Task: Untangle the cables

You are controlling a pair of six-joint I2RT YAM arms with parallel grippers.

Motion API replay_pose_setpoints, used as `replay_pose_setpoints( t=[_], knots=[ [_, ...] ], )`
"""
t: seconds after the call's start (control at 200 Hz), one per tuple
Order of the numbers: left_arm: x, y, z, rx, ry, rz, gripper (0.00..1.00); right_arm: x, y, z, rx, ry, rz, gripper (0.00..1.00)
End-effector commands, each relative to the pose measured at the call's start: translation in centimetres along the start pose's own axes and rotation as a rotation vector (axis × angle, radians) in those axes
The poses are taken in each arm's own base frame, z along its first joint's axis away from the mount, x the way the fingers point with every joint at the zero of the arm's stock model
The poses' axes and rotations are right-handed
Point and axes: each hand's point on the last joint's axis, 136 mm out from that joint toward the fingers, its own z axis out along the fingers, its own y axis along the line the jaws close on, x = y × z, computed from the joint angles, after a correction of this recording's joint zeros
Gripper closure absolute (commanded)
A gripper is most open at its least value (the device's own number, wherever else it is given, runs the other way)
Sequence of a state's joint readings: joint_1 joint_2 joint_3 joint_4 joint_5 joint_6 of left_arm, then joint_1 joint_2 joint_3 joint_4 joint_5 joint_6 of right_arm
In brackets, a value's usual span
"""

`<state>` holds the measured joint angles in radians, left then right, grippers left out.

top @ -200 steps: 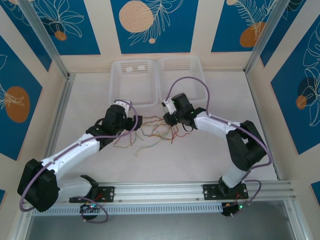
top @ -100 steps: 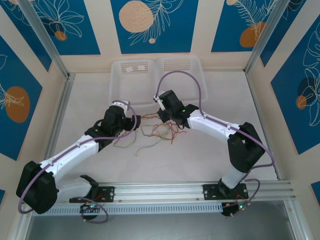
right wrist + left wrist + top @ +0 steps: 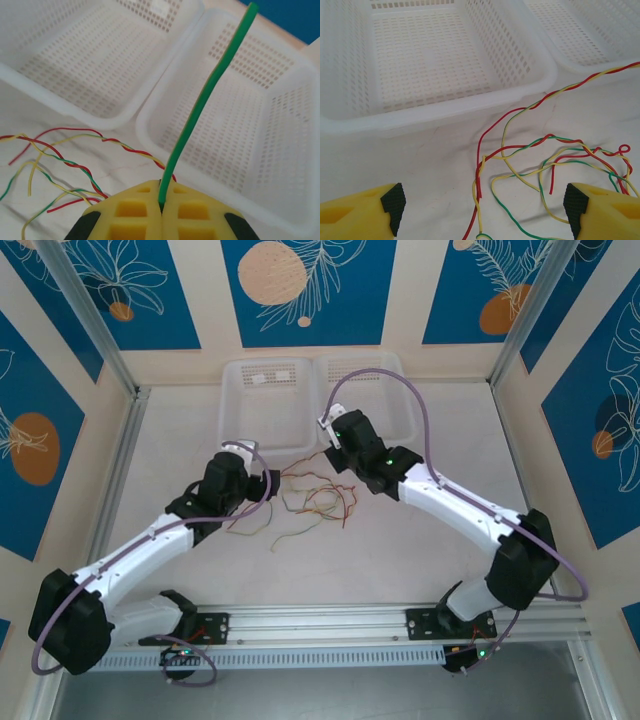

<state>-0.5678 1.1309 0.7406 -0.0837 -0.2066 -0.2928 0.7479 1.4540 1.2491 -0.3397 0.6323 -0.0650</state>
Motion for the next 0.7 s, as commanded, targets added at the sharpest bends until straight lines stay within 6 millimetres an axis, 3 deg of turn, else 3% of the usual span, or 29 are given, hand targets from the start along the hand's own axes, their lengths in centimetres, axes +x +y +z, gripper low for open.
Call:
replay_pose_setpoints(
  t=[0.0,0.205,0.32,0.46,0.695],
  knots=[
    [-1.3,-0.5,-0.7,0.032,-0.059,0.03,0.16,-2.9,-0.9,-3.4,-0.004,-0.104,0.006,1.0],
    [-4.4,-2.9,-2.8,0.162,-0.183,0.12,0.18,-5.1,-1.3,-7.9,-0.08,-0.176,0.034,1.0],
    [-7.4,-5.4,-5.8,0.301,-0.349,0.197,0.26,-6.1,-0.6,-10.3,-0.17,-0.222,0.026,1.0],
    [-10.5,-7.0,-8.5,0.372,-0.487,0.27,0.29,-7.8,-2.0,-11.9,-0.133,-0.287,0.039,1.0],
    [-11.5,-8.3,-8.4,0.424,-0.481,0.286,0.28,-10.6,-4.8,-12.8,0.007,-0.404,0.137,1.0]
  ],
)
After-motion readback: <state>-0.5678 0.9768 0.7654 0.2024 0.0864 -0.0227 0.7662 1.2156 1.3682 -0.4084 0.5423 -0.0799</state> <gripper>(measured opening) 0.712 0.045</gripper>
